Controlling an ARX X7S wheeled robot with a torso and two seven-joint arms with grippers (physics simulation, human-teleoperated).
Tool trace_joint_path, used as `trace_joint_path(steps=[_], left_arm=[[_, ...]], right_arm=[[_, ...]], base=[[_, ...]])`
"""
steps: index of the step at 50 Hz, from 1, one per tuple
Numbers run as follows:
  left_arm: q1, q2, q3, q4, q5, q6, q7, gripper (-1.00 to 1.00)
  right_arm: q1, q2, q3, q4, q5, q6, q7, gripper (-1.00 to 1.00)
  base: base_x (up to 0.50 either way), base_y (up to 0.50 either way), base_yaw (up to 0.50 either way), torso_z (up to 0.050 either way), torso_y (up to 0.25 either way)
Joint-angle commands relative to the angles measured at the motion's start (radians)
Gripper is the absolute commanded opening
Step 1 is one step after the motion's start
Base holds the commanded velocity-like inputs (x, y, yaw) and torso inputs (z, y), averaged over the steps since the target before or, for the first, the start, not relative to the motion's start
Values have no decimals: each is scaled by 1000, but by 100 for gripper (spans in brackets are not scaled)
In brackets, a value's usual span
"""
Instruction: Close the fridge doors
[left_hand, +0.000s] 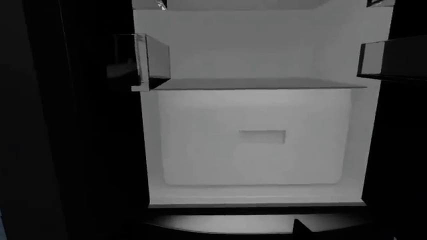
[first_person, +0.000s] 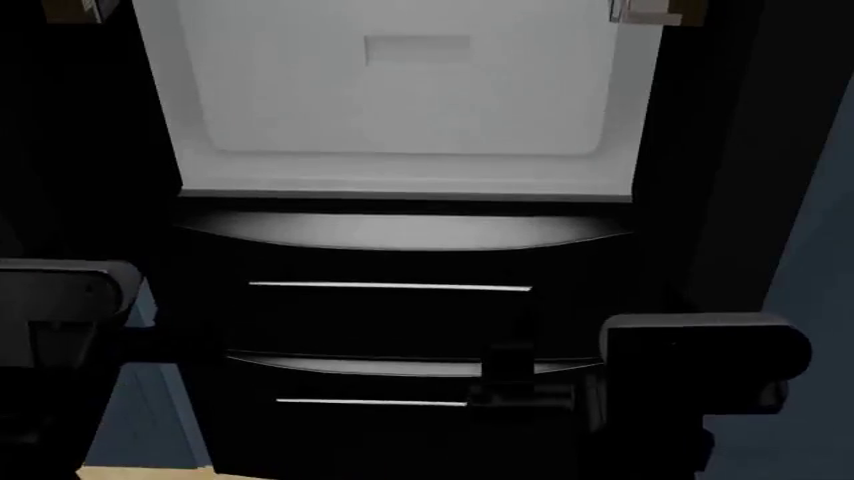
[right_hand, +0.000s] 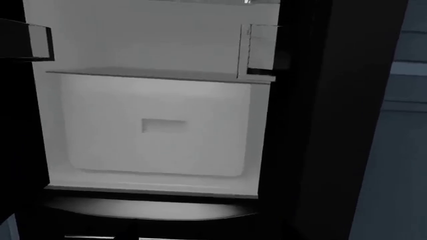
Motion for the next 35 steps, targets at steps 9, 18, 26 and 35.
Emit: trace_joint_path(steps=[9,18,26,35], left_arm=[[-16,-17,34,-69,2,39,-17,100],[-16,-22,37,-66,-4,40,-28,100],[-18,-26,37,-67,-15,36,-33,100],[-18,-26,28,-65,-34,31,-41,100]], right_arm=[[19,16,4,14,12,3,11,100],[12,17,28,11,27,-2,23,100],[6,23,40,-4,37,3,31,100],[-8,30,44,-21,52,-15,25,100]], base=[[0,-258,0,0,0],[0,-500,0,0,0],[0,-500,0,0,0],[89,-483,0,0,0]])
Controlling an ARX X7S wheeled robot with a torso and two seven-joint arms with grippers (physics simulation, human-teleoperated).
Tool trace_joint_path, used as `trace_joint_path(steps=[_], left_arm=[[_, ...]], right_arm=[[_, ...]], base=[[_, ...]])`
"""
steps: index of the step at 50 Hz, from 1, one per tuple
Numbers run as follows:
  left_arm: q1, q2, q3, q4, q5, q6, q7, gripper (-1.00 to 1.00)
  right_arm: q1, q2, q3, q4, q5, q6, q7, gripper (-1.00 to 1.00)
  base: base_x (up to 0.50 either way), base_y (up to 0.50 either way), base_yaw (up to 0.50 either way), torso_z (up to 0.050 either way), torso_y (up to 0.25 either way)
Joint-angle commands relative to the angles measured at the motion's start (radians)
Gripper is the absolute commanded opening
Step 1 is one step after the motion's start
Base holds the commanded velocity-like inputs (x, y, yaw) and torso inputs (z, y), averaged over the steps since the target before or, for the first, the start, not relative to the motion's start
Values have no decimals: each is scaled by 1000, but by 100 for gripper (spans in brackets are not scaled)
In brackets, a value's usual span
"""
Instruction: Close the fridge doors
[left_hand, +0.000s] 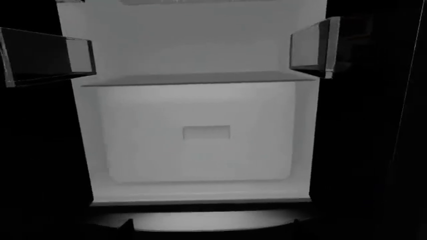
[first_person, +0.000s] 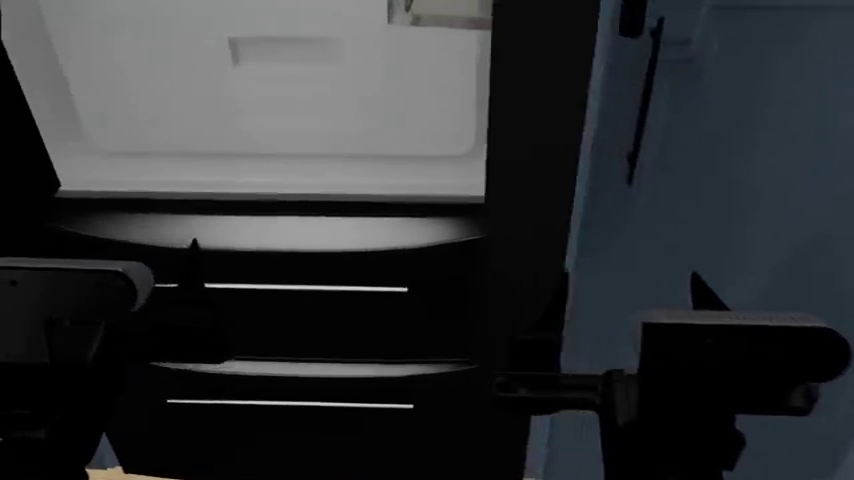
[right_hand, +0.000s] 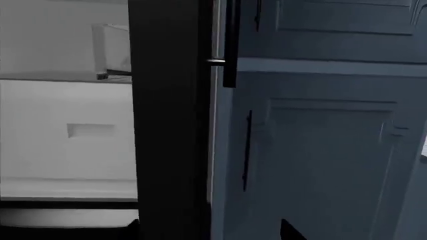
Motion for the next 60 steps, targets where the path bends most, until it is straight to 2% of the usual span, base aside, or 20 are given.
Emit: trace_joint_path(steps=[1,6,11,12,14,19,25,32,45,50,55,60], left_arm=[[-1,-3,-7,0,-20,-3,-9,100],[-2,-4,-10,1,-30,-6,-11,100],[-11,23,-74,-13,-48,-5,-67,100],[-11,63,-177,-23,-41,77,-160,100],[-28,56,-193,-41,-53,50,-169,100],[-89,-1,-258,-174,8,122,-239,100],[-98,-30,-340,-211,30,168,-311,100],[-86,-25,-342,-226,30,203,-320,100],[-86,-30,-330,-246,30,237,-322,100],[-84,-23,-354,-234,6,240,-330,100],[-80,3,-426,-223,-16,282,-390,100],[-78,0,-421,-224,-12,289,-398,100]], right_arm=[[-11,7,10,-16,16,-14,2,100],[-13,8,14,-10,23,-29,1,100],[-24,0,50,9,23,-31,34,100],[-26,-7,87,34,22,-57,55,100],[-25,-5,94,31,27,-56,56,100],[-20,8,92,31,26,-46,59,100],[-19,12,107,46,29,-57,67,100],[-12,6,143,91,45,-100,74,100],[-3,21,114,110,36,-110,74,100],[-5,25,107,104,36,-110,75,100],[-4,28,103,106,36,-109,78,100],[-3,32,96,103,35,-103,81,100]], base=[[191,-445,0,0,0],[215,-434,0,0,0],[364,-348,0,0,0],[281,-102,0,0,0],[279,-98,0,0,0],[263,-63,0,0,0],[245,-38,0,0,0],[244,-104,0,0,0],[311,-327,0,0,0],[345,-77,0,0,0],[357,0,0,0,0],[355,0,0,0,0]])
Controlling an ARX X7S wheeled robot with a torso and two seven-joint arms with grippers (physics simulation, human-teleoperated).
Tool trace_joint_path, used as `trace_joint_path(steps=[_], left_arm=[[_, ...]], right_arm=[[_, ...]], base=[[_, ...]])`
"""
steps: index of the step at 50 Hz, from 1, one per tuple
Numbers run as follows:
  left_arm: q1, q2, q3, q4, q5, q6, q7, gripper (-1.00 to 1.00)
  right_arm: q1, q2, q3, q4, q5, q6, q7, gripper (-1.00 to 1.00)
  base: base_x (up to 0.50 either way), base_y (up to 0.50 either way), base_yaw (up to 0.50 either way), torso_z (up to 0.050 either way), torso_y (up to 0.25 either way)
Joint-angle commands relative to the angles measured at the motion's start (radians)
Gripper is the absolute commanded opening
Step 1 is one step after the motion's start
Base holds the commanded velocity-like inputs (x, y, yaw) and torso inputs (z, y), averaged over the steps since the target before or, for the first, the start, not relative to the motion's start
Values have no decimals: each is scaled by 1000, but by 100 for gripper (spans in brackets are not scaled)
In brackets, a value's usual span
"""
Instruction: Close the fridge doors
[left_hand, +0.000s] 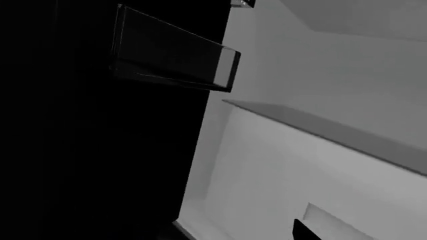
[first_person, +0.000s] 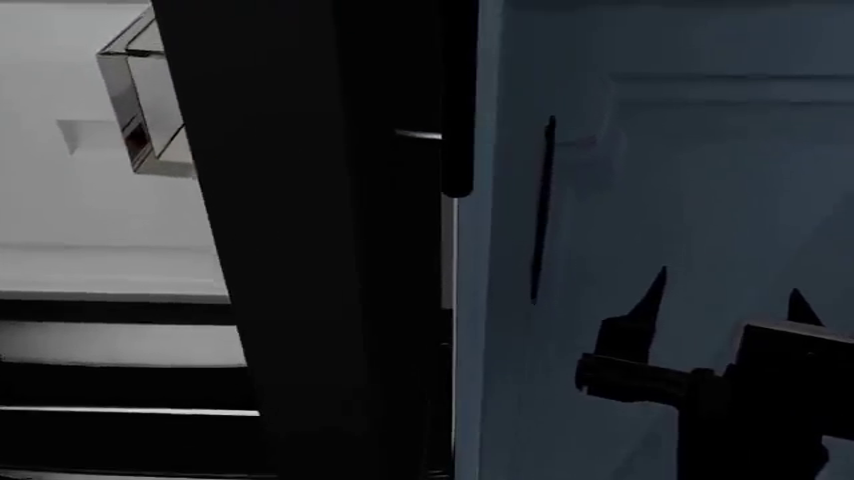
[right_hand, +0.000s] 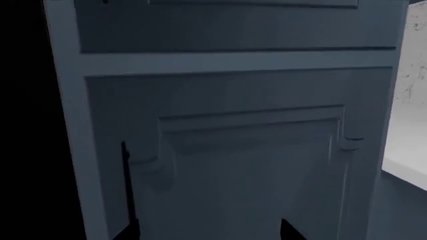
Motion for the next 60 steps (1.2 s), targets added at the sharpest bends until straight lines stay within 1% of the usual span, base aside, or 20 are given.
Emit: trace_joint_path(steps=[1,14,28,29,34,36,39,40,42,43,44,45,46,49,50,52,55,57,59,60], left_arm=[[4,9,-37,0,-13,38,-41,100],[11,-1,-15,1,-3,54,-47,100],[31,-2,-14,22,-6,87,-63,100],[40,3,-20,32,-6,118,-66,100],[53,-1,-27,65,-27,80,-68,100],[73,8,-78,107,-83,57,-73,100],[178,61,-251,230,-202,171,-91,100],[212,60,-288,276,-228,160,-102,100],[290,22,-335,363,-258,111,-98,100],[329,2,-377,389,-319,41,-100,100],[392,-20,-395,386,-312,3,-94,100],[435,-9,-434,358,-326,24,-74,100],[487,-16,-437,300,-268,52,-64,100],[541,-2,-505,141,-263,132,-26,100],[555,-8,-514,95,-218,167,-36,100],[577,-14,-574,35,-208,221,-46,100],[584,-28,-643,-28,-236,201,-74,100],[579,-37,-680,-84,-251,229,-67,100],[577,-57,-736,-193,-244,269,-84,100],[582,-78,-731,-272,-180,317,-104,100]], right_arm=[[2,7,-9,1,4,4,5,100],[2,8,-9,-1,9,18,22,100],[-5,14,-10,-13,18,13,27,100],[-6,15,-11,-13,18,11,27,100],[-6,17,-9,-11,23,12,28,100],[-3,19,-12,-10,23,16,28,100],[12,30,-15,-29,27,47,29,100],[13,33,-14,-33,29,52,29,100],[13,36,-17,-35,29,54,27,100],[14,38,-18,-36,29,57,28,100],[16,38,-19,-42,31,60,28,100],[19,38,-20,-45,32,58,28,100],[24,35,-21,-43,34,52,27,100],[32,27,-35,-18,31,33,24,100],[37,27,-39,-17,32,35,22,100],[44,31,-40,-23,34,45,23,100],[47,34,-40,-18,34,39,22,100],[49,33,-38,-10,37,31,21,100],[56,34,-43,-3,35,29,21,100],[58,35,-44,-13,36,36,23,100]], base=[[355,0,0,0,15],[302,0,0,0,0],[6,0,0,0,0],[0,0,0,0,0],[0,0,0,0,0],[0,0,0,0,0],[0,0,0,0,0],[0,0,0,0,0],[0,0,0,0,0],[0,0,0,0,0],[0,0,0,0,0],[0,0,0,0,0],[0,0,0,0,0],[0,0,0,0,0],[0,0,0,0,0],[0,0,0,0,0],[0,0,0,0,0],[0,0,0,0,0],[0,0,0,0,0],[0,0,0,0,0]])
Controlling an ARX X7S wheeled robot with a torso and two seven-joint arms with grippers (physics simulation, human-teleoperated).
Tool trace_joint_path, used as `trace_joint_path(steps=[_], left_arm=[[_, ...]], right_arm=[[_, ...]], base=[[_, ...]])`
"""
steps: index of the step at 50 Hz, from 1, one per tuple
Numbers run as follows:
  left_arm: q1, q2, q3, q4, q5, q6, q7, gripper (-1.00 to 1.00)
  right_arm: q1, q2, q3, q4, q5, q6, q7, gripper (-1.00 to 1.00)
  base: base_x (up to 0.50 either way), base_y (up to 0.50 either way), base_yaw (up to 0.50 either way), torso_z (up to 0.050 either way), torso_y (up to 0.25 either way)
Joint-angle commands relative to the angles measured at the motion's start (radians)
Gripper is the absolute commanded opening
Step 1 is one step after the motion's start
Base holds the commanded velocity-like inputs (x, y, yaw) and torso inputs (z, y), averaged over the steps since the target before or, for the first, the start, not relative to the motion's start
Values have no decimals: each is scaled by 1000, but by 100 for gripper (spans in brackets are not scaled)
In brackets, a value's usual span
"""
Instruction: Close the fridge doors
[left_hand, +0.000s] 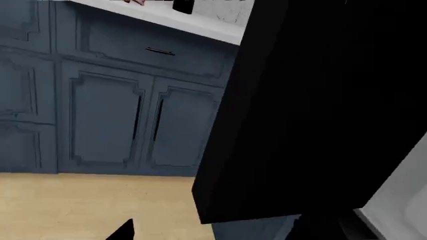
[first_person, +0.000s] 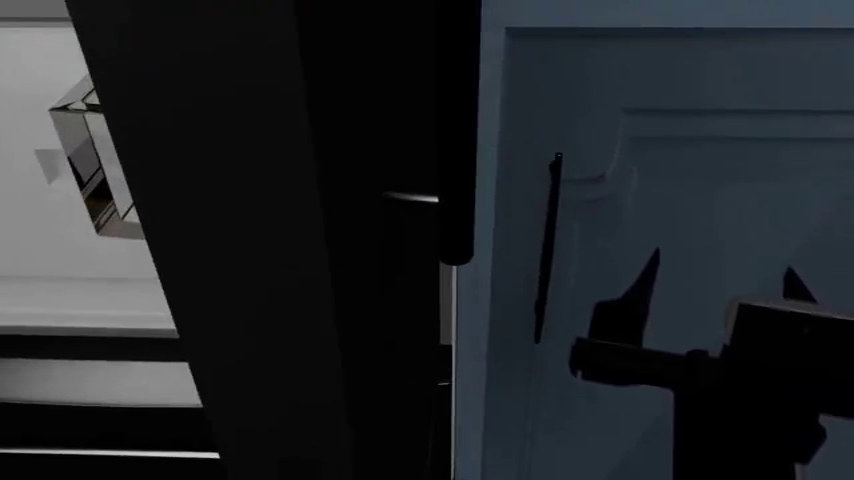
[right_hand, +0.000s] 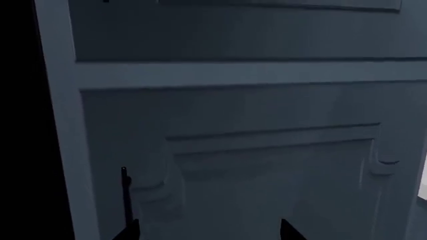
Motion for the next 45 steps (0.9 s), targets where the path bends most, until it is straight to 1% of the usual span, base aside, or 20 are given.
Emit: trace_joint_path(steps=[1,2,4,5,7,10,13,14,15,17,19,22,25,27,30,33,37,39,45], left_arm=[[103,-76,-245,-391,23,153,-31,100],[107,-99,-275,-474,25,167,-39,100],[114,-139,-342,-637,-3,209,-17,100],[106,-157,-356,-715,-3,241,-8,100],[79,-241,-394,-987,14,357,0,100],[50,-393,-446,-1395,17,571,61,100],[99,-393,-532,-1398,70,545,18,100],[109,-391,-579,-1398,94,537,27,100],[118,-396,-651,-1398,103,465,34,100],[111,-397,-702,-1398,195,495,27,100],[105,-399,-759,-1398,249,494,28,100],[100,-401,-806,-1398,309,474,27,100],[98,-402,-829,-1398,347,463,16,100],[97,-402,-839,-1398,361,467,16,100],[96,-402,-848,-1398,372,469,30,100],[96,-403,-856,-1398,379,457,37,100],[96,-403,-854,-1398,388,461,43,100],[96,-402,-857,-1398,386,464,49,100],[97,-405,-849,-1398,393,447,43,100]], right_arm=[[22,7,-14,-8,5,7,-1,100],[22,8,-15,-11,5,7,0,100],[26,10,-18,-8,4,6,0,100],[29,9,-18,0,3,1,0,100],[32,7,-26,10,-1,-7,0,100],[41,11,-33,10,-4,-3,2,100],[48,14,-30,16,-2,-5,2,100],[48,14,-30,18,-3,-7,2,100],[49,15,-31,23,-2,-10,1,100],[55,17,-36,30,-4,-9,0,100],[71,24,-40,32,-6,3,0,100],[110,55,-65,13,-15,52,-10,100],[183,102,-90,-5,-10,136,-40,100],[239,114,-79,-1,16,180,-61,100],[319,129,-98,42,26,223,-86,100],[384,131,-111,84,55,259,-126,100],[435,115,-78,135,131,284,-193,100],[463,120,-93,174,135,278,-218,100],[561,114,-86,273,194,339,-282,100]], base=[[0,0,0,0,0],[0,0,0,0,0],[0,0,0,0,0],[0,0,0,0,0],[0,0,0,0,0],[0,0,0,0,0],[0,0,0,0,0],[0,0,0,0,0],[0,0,0,0,0],[0,0,0,0,0],[0,0,0,0,0],[0,0,0,0,0],[0,0,0,0,0],[0,0,0,0,0],[0,0,0,0,0],[0,0,0,0,0],[0,0,0,0,0],[0,0,0,0,0],[0,0,0,0,0]])
